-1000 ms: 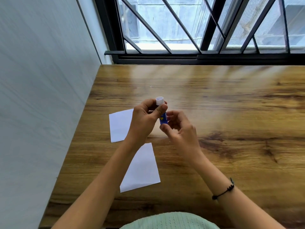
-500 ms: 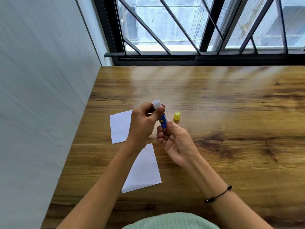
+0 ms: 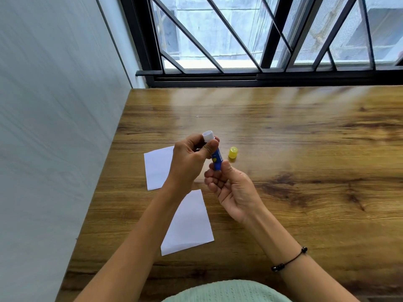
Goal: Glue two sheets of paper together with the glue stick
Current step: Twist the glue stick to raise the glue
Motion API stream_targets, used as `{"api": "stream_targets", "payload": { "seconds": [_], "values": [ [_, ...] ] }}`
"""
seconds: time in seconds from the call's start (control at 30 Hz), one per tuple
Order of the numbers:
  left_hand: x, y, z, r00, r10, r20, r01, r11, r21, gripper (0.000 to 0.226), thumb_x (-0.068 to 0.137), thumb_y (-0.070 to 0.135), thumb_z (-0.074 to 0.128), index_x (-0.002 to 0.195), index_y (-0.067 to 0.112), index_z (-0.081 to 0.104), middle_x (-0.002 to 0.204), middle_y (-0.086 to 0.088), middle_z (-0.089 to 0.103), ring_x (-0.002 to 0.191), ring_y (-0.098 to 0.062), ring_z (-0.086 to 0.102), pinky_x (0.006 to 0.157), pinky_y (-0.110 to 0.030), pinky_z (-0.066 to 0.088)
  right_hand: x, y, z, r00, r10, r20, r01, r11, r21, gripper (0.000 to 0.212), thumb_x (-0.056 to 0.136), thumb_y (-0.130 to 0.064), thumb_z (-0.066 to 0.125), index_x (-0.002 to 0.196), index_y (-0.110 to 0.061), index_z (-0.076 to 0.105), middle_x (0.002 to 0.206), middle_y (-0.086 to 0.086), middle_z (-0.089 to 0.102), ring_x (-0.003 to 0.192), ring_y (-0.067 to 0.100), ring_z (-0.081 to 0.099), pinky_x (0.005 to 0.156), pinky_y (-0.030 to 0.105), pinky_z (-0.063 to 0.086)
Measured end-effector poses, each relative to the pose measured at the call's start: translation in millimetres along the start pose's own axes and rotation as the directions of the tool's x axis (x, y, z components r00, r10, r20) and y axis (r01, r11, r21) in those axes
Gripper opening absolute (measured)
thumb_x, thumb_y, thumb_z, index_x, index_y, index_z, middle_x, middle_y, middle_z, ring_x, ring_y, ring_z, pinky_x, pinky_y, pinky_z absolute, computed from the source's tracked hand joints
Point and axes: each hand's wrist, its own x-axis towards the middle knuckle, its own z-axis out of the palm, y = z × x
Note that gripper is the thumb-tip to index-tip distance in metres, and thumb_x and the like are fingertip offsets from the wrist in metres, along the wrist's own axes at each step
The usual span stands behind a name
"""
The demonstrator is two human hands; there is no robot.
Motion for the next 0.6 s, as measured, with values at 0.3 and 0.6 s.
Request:
{"api": "stream_targets", "payload": {
  "seconds": [0.3,0.6],
  "values": [
    [-4.2,-2.3,-0.5,1.000,-0.023,0.005,0.023,1.000,-0.012,0.005,0.081,0.019,0.061,0.081,0.023,0.065,0.076,0.006,0.063,0.070,0.005,0.060,0.063,-0.011,0.050,0.8,4.8,-2.8,1.000,-0.001,-0.027,0.002,1.000,0.022,0.028,0.079,-0.028,0.059,0.096,-0.006,0.062,0.064,0.004,0.068,0.059,0.013,0.065,0.056,0.020,0.054],
    [-4.1,-3.8,-6.9,1.000,-0.027,0.003,0.027,1.000,0.002,0.006,0.082,0.017,0.060,0.085,0.016,0.065,0.077,0.005,0.063,0.070,0.004,0.060,0.061,-0.010,0.049,0.7,6.1,1.3,0.999,0.028,0.027,-0.029,0.998,0.060,0.036,0.079,-0.021,0.060,0.111,-0.008,0.054,0.072,0.006,0.069,0.061,0.013,0.062,0.058,0.019,0.054]
  ]
}}
